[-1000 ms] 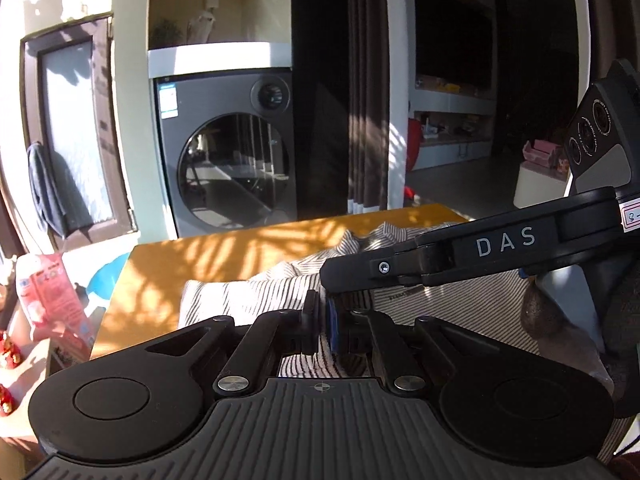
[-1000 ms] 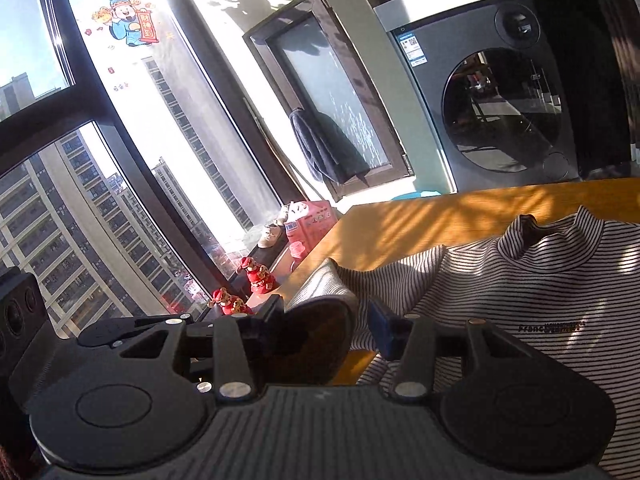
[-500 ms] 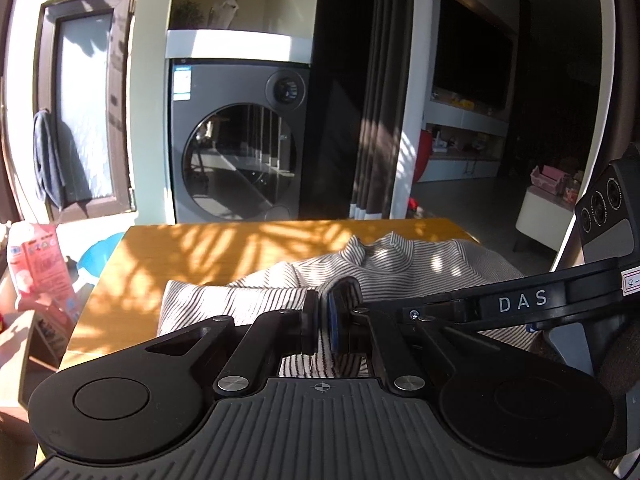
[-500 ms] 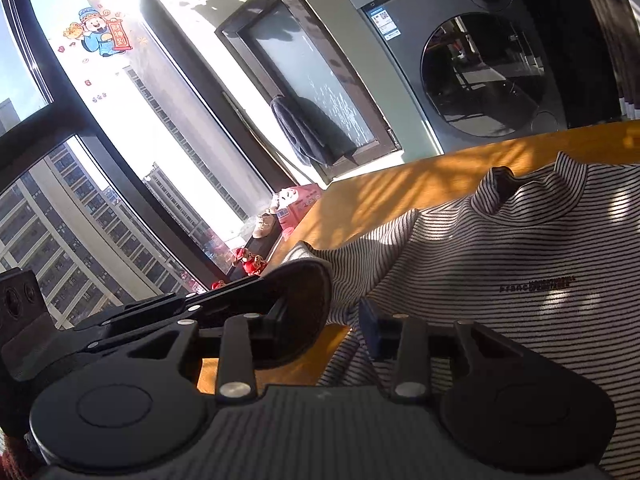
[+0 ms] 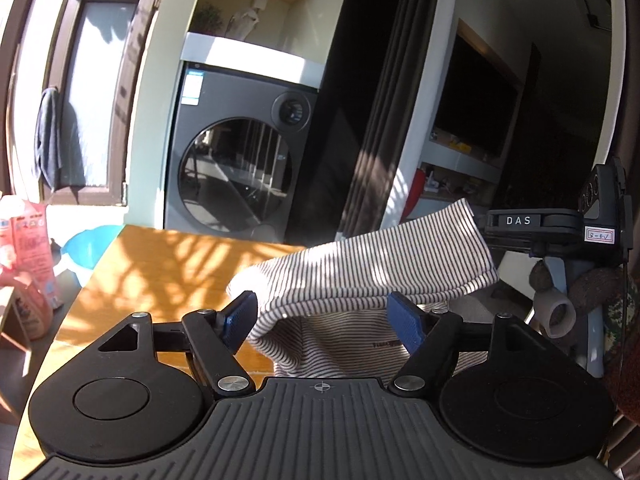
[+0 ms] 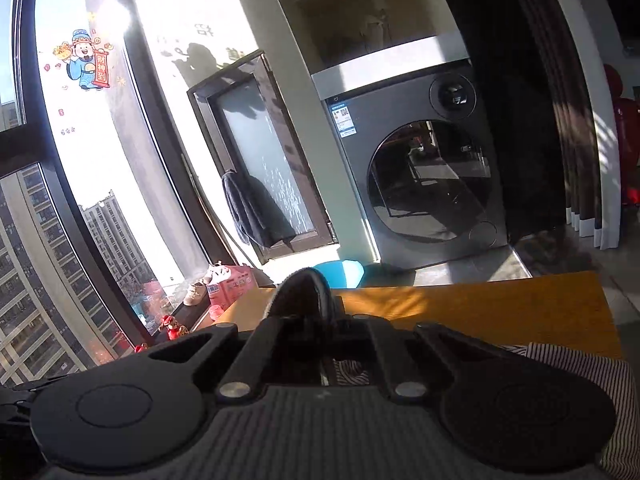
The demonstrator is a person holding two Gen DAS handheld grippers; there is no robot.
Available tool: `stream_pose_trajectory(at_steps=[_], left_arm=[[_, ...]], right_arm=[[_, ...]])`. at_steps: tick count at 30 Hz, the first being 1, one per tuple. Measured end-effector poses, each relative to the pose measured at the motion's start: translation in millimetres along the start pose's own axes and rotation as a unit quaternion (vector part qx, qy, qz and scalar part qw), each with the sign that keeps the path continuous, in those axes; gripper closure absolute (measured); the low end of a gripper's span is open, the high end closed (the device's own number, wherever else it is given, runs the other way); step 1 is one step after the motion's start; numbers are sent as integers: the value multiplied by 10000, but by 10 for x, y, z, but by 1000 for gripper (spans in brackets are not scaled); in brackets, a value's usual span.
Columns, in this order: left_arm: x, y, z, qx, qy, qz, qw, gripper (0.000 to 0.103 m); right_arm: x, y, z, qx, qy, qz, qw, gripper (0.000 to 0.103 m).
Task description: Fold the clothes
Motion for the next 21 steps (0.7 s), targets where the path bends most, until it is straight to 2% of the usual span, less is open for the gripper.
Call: stream_pose_trajectory(at_steps=[4, 7, 10, 11, 12, 14, 17, 18, 19, 21], left_arm=[[-260, -91, -188, -64, -285, 254, 9993, 8], [-537, -156, -401, -287, -407, 297, 9983, 7], [-862, -232, -485, -308, -420, 398, 9979, 6], [-961, -254, -488, -300, -410, 433, 9978, 6], [-1053, -284, -477, -290, -383, 476, 9977, 6], [-1206, -380, -416, -270, -273, 621, 9973, 6], [-1308, -540, -290, -416, -11, 798, 9959, 5], [-1291, -537, -263, -432, 59, 784, 9960, 5], [-1268, -527, -239, -498, 170, 734, 9959, 5], [-1233, -530, -159, -689, 421, 757, 9939, 5]], right_arm=[[3, -230, -652, -251, -663, 332, 9969, 99], [-86, -488, -878, -371, -877, 657, 9933, 99], [-132, -701, -1040, -421, -1172, 983, 9873, 96], [-108, -725, -1069, -423, -1277, 1028, 9856, 93], [-51, -742, -1107, -425, -1464, 1039, 9828, 84], [105, -728, -1141, -433, -1782, 884, 9791, 74], [367, -713, -1106, -698, -1581, 526, 9835, 73], [387, -735, -1057, -846, -1319, 497, 9864, 73], [376, -767, -998, -961, -1069, 540, 9881, 73], [323, -864, -868, -1031, -863, 727, 9883, 73]])
Point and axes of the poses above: each gripper's, at about its wrist camera, not at the fingertips, and x roughly against the way its jaws point, z to its left, y to its top, the point moved 6 cm from there along -x, roughly the way its jaws point, and after that the axes turned 7 degrees about x, right-handed, at the moved point
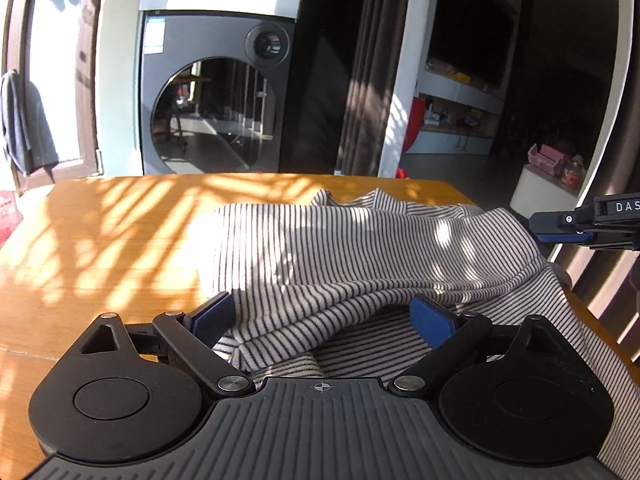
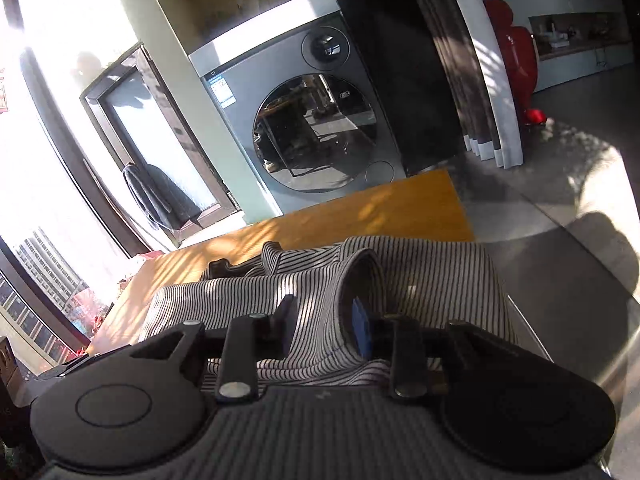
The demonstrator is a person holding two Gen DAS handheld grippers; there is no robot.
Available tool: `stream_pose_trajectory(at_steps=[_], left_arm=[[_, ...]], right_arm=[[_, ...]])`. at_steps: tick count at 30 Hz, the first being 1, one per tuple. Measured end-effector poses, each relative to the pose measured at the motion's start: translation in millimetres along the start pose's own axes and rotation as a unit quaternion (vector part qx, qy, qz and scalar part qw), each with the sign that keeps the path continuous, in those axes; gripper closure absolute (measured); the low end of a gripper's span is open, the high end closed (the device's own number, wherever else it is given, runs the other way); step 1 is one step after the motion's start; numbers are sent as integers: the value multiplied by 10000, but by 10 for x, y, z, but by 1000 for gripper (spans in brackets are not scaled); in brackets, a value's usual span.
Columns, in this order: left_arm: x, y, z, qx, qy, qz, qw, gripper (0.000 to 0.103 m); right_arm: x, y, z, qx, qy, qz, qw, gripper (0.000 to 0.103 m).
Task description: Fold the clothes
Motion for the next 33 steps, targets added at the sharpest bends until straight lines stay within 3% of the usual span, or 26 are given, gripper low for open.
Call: stream_pose_trajectory(at_steps=[3, 5, 8, 11, 15, 17, 20, 22, 24, 26, 28, 29, 31, 32, 33], left_arm=[[108, 3, 294, -116, 476, 34, 9988, 5], [248, -27, 540, 124, 656, 2, 9978, 5], [435, -85, 785, 405, 780, -60, 9961, 5], [594, -135, 834, 297, 899, -209, 9953, 5], [727, -154, 804, 58, 1077, -343, 9936, 3], [767, -151, 820, 99, 1121, -380, 9929, 2], [803, -140, 851, 212, 1177, -444, 9918, 0], [795, -129, 850, 215, 1173, -458, 9918, 0], [780, -131, 831, 162, 1164, -429, 9921, 0], [773, -135, 817, 128, 1154, -405, 9924, 0], [784, -138, 824, 168, 1142, -417, 9924, 0], [790, -140, 828, 188, 1137, -424, 9924, 0], [801, -145, 838, 237, 1121, -432, 9925, 0], [807, -151, 846, 272, 1107, -431, 9925, 0], [813, -156, 855, 307, 1094, -431, 9926, 0]], right_arm=[[37, -112, 75, -219, 49, 150, 9996, 71], [126, -195, 33, -723, 174, 245, 9969, 59], [235, -463, -41, -1624, 528, 557, 9837, 55], [268, -659, -142, -2270, 535, 628, 9704, 55], [161, -708, -346, -3010, 467, 277, 9521, 70], [70, -648, -352, -2832, 252, 138, 9586, 82], [-49, -475, -272, -2148, -61, 7, 9766, 90], [-24, -259, -38, -1206, -194, -266, 9922, 91], [54, -86, 414, 182, -169, -592, 9979, 92], [76, -94, 988, 1850, 15, -619, 9808, 92], [1, -311, 1499, 3398, 210, -317, 9397, 92], [-49, -500, 1700, 4078, 256, -130, 9126, 91], [-93, -749, 1903, 4748, 385, 91, 8792, 90], [-96, -825, 1944, 4782, 544, 226, 8763, 89], [-87, -854, 1955, 4631, 699, 354, 8828, 88]])
Point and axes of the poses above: each gripper's, at about its wrist camera, not at the fingertips, and x roughly against the way its jaws point, z to its left, y to its top, the point moved 6 cm from there along -x, roughly the way its jaws point, and after that the axes turned 7 degrees about x, right-handed, at the moved point
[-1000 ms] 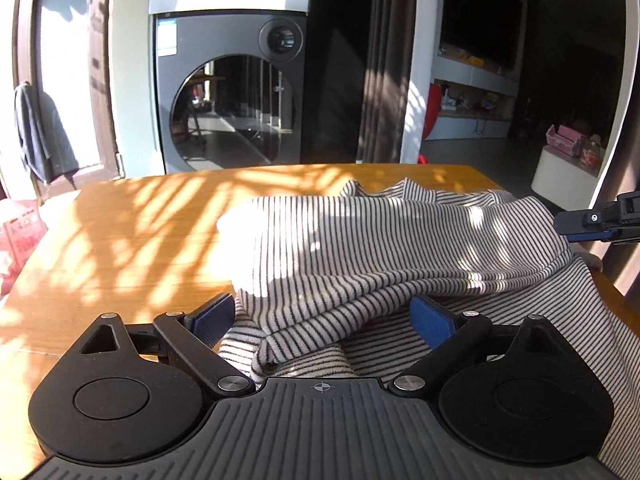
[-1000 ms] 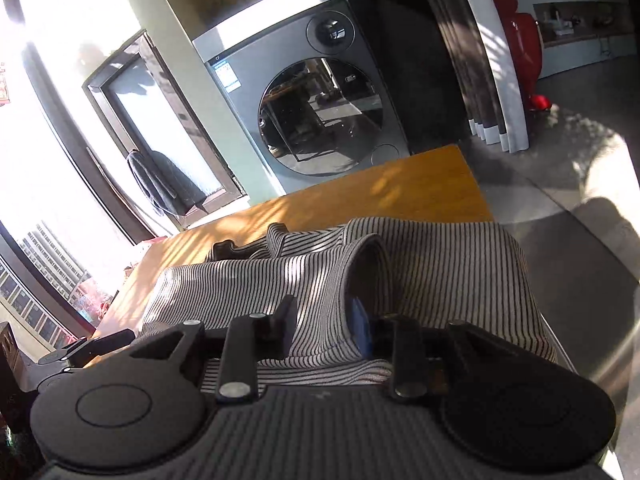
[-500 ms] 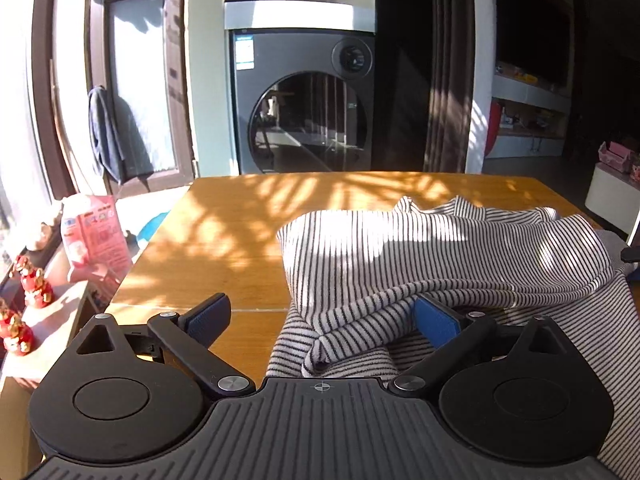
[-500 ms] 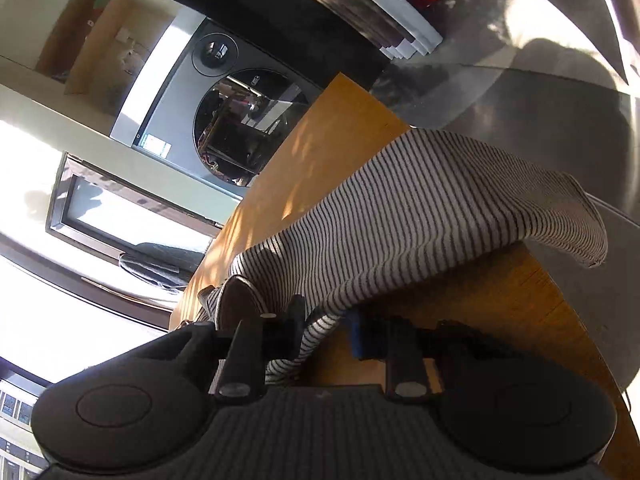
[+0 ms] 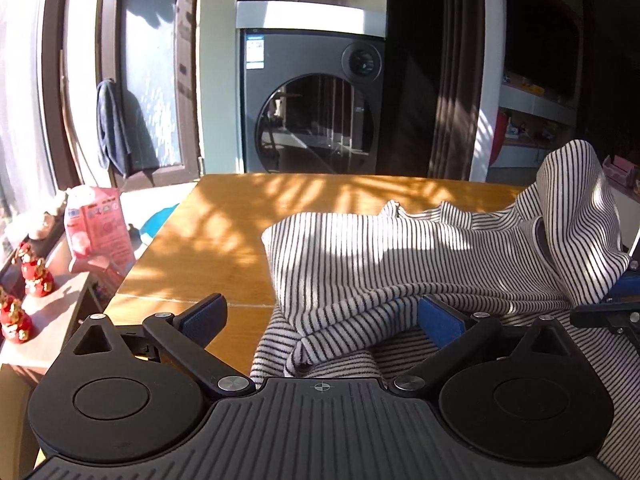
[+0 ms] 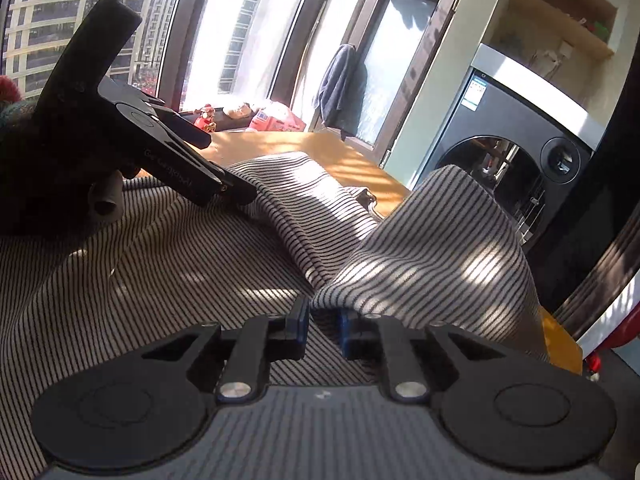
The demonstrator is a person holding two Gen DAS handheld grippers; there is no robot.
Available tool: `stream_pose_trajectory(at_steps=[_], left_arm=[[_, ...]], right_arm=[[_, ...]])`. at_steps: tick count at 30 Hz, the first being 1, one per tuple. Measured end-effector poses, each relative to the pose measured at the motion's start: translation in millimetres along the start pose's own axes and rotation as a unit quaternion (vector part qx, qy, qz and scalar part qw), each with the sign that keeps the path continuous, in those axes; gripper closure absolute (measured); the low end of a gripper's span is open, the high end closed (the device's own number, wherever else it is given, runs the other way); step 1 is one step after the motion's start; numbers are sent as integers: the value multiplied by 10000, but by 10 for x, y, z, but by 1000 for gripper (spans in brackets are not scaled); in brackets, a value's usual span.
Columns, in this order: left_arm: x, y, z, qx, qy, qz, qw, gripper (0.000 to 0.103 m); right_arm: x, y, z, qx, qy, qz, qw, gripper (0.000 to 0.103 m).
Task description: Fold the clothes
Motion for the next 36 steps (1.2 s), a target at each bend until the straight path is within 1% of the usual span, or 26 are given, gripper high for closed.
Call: stream_pose_trajectory(at_steps=[1, 2, 3, 4, 5, 6, 7, 8, 9, 10, 11, 12, 13, 14, 16, 17, 18, 19, 21, 23, 25, 28, 30, 32, 34, 36], left_arm=[[7, -3, 6, 25, -14, 4, 10000, 0], [14, -5, 9, 44, -29, 7, 10000, 0], [17, -7, 13, 62, -47, 10, 10000, 0], [17, -8, 16, 74, -60, 14, 10000, 0], [17, -8, 17, 84, -68, 21, 9999, 0], [15, -10, 19, 96, -77, 35, 9999, 0], [12, -13, 21, 114, -85, 52, 9999, 0], [10, -14, 26, 140, -94, 63, 9998, 0], [10, -13, 32, 170, -105, 69, 9998, 0], [11, -13, 37, 200, -116, 75, 9997, 0], [10, -11, 44, 227, -129, 80, 9996, 0], [10, -10, 50, 250, -142, 82, 9996, 0], [12, -9, 54, 271, -157, 77, 9995, 0], [20, -8, 59, 294, -174, 56, 9994, 0], [43, -3, 69, 349, -216, 1, 9992, 0], [54, -2, 77, 394, -241, -18, 9989, 0], [61, 1, 83, 448, -244, -31, 9987, 0], [67, 2, 77, 477, -229, -47, 9986, 0], [75, 1, 43, 492, -207, -85, 9985, 0], [59, 3, -25, 557, -235, -114, 9981, 0], [23, 4, -114, 665, -336, -107, 9972, 0], [-23, 11, -280, 662, -691, -9, 9954, 0], [-16, 14, -347, 589, -916, 96, 9940, 0], [42, 18, -312, 717, -1159, 280, 9903, 0], [124, 15, -217, 930, -1372, 429, 9852, 0], [236, 13, -74, 1142, -1475, 473, 9813, 0]], right_arm=[[18, -9, -18, -258, 102, 15, 9996, 85], [50, -31, -74, -562, 141, 5, 9983, 74], [87, -66, -149, -924, 181, -12, 9956, 65], [130, -123, -246, -1415, 277, -40, 9895, 64], [168, -193, -355, -1979, 420, -85, 9793, 64], [204, -283, -466, -2606, 569, -161, 9636, 61], [239, -412, -586, -3326, 709, -278, 9400, 59], [274, -540, -710, -4025, 845, -392, 9107, 58], [304, -674, -834, -4703, 972, -517, 8756, 58], [305, -823, -944, -5335, 1066, -679, 8363, 57], [285, -937, -1023, -5803, 1103, -811, 8028, 57], [240, -1026, -1070, -6162, 1103, -906, 7746, 55], [185, -1070, -1104, -6369, 1082, -947, 7574, 55], [129, -1086, -1118, -6459, 996, -951, 7509, 55], [-20, -1051, -1105, -6444, 858, -832, 7553, 56], [-91, -1031, -1100, -6450, 862, -837, 7547, 66], [-144, -1015, -1114, -6463, 878, -876, 7529, 83], [-173, -999, -1163, -6468, 834, -939, 7523, 88], [-126, -945, -1344, -6381, 552, -1168, 7590, 93], [48, -830, -1592, -6079, 88, -1496, 7797, 94], [402, -612, -1897, -5504, -552, -1940, 8102, 94], [839, -218, -2097, -4613, -1101, -2422, 8464, 94], [956, 56, -2065, -4113, -1185, -2517, 8680, 94], [949, 289, -1929, -3663, -1096, -2518, 8890, 94], [797, 501, -1727, -3302, -885, -2397, 9087, 94], [608, 672, -1492, -2983, -626, -2295, 9244, 94]])
Point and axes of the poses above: each gripper's, at about its wrist camera, not at the fingertips, and x roughly against the way its jaws point, z to its left, y to its top, the point moved 6 cm from there along -x, roughly the way its jaws point, and after that the axes turned 7 degrees about x, right-handed, at the moved point
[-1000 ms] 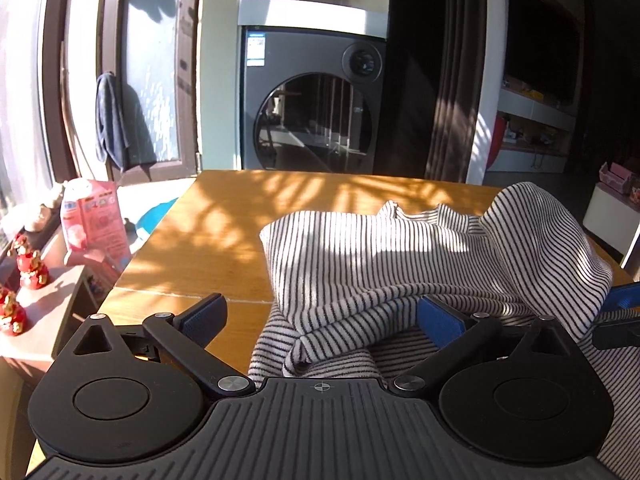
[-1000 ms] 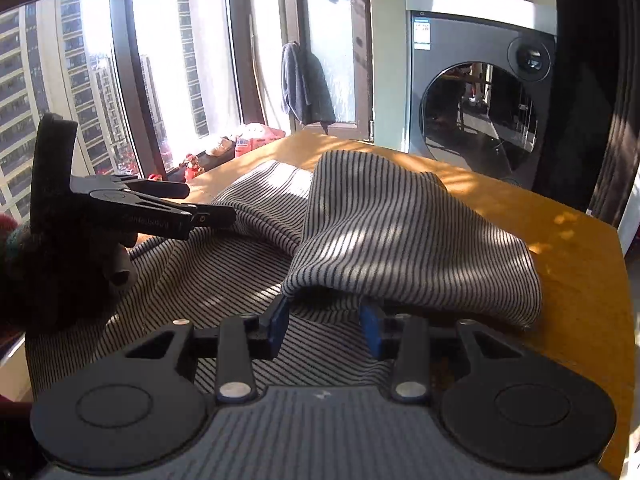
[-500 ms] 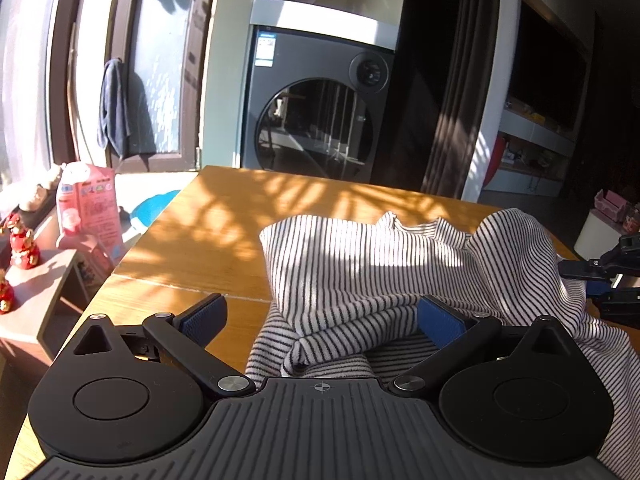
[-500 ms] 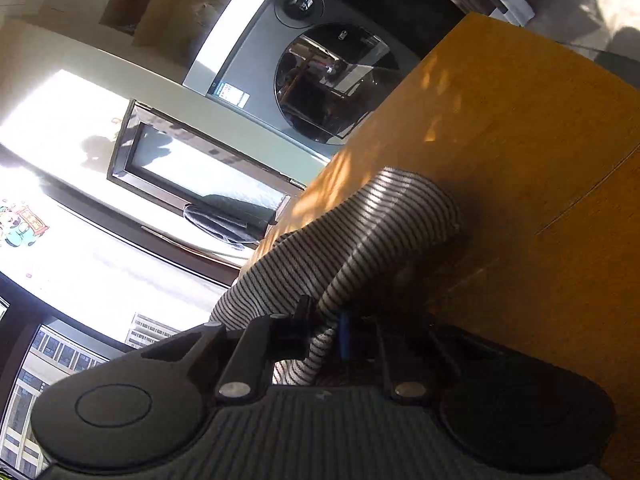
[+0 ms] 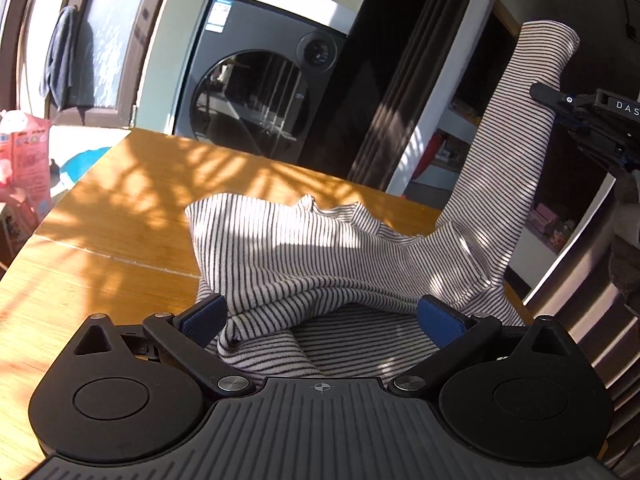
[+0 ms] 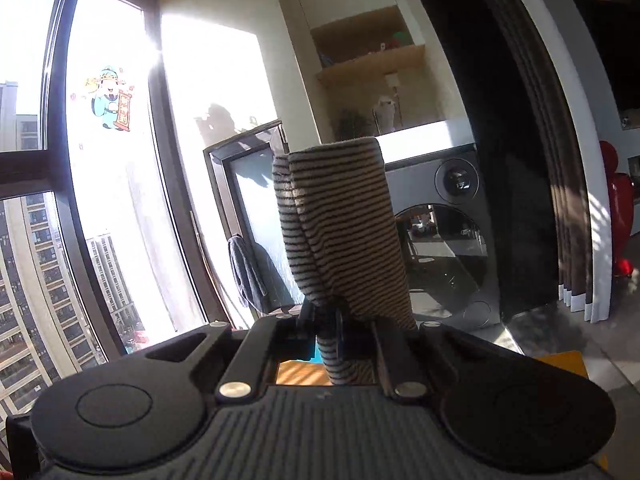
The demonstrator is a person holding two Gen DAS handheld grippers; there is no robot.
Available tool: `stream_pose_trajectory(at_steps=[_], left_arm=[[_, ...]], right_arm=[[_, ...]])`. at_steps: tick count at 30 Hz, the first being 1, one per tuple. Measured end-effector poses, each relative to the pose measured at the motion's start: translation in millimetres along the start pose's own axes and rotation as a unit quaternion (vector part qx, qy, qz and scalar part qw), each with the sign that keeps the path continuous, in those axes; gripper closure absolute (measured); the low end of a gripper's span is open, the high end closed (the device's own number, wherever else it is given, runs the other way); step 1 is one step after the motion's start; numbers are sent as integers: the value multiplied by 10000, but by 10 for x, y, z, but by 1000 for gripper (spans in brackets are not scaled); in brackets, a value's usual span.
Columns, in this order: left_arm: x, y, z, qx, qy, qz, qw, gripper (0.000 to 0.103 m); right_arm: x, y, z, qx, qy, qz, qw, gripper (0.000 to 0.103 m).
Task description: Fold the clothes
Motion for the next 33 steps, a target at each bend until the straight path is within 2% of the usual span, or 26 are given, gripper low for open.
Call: stream_pose_trajectory(at_steps=[4, 7, 9, 11, 15, 18, 21, 23, 24, 27, 28, 29, 31, 32, 33], left_arm=[[283, 62, 202, 169, 123, -225, 9995, 0], [383, 115, 315, 286, 183, -342, 9988, 0], [416, 142, 376, 372, 208, -390, 9983, 0], [409, 146, 410, 405, 205, -394, 9982, 0], [300, 164, 420, 477, 165, -311, 9982, 0], [173, 196, 459, 894, -6, -125, 9959, 0], [17, 209, 508, 1365, -161, 157, 9904, 1], [-93, 217, 543, 1511, -73, 325, 9880, 4], [-156, 216, 570, 1568, 65, 387, 9869, 5], [-253, 236, 575, 1386, 466, 340, 9887, 14], [-284, 241, 544, 1266, 509, 367, 9900, 21], [-315, 242, 506, 1147, 519, 404, 9912, 38], [-357, 247, 403, 754, 609, 391, 9945, 55], [-360, 261, 340, 483, 688, 311, 9960, 67], [-347, 291, 260, 148, 763, 179, 9968, 74]], right_arm=[[-358, -253, 522, 326, 540, 529, 9966, 94], [-557, -459, 783, 438, 831, 1086, 9896, 89], [-599, -519, 889, 388, 1067, 1230, 9859, 75], [-543, -539, 915, 459, 1148, 1203, 9850, 67], [-386, -520, 668, 335, 914, 1138, 9887, 49], [-332, -663, 356, 244, 464, 1281, 9904, 49], [-273, -1063, 26, 66, -6, 1764, 9843, 49], [-261, -1351, -153, -11, -278, 2135, 9766, 55], [-227, -1449, -205, 15, -316, 2173, 9756, 57], [-134, -1494, -147, 425, -351, 1974, 9788, 56], [-148, -1484, -100, 488, -354, 1948, 9790, 54], [-151, -1490, -79, 546, -352, 1931, 9790, 52], [-157, -1490, -76, 554, -331, 1904, 9796, 50], [-151, -1493, -89, 517, -301, 1885, 9802, 49], [-165, -1476, -101, 469, -283, 1859, 9810, 49]])
Point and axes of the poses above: each gripper's, at about its wrist camera, not at the fingertips, and x roughly against the way its jaws point, z to its left, y to its top, the point moved 6 cm from there along -x, roughly the way its jaws point, and after that the axes turned 7 degrees about x, right-handed, at the moved point
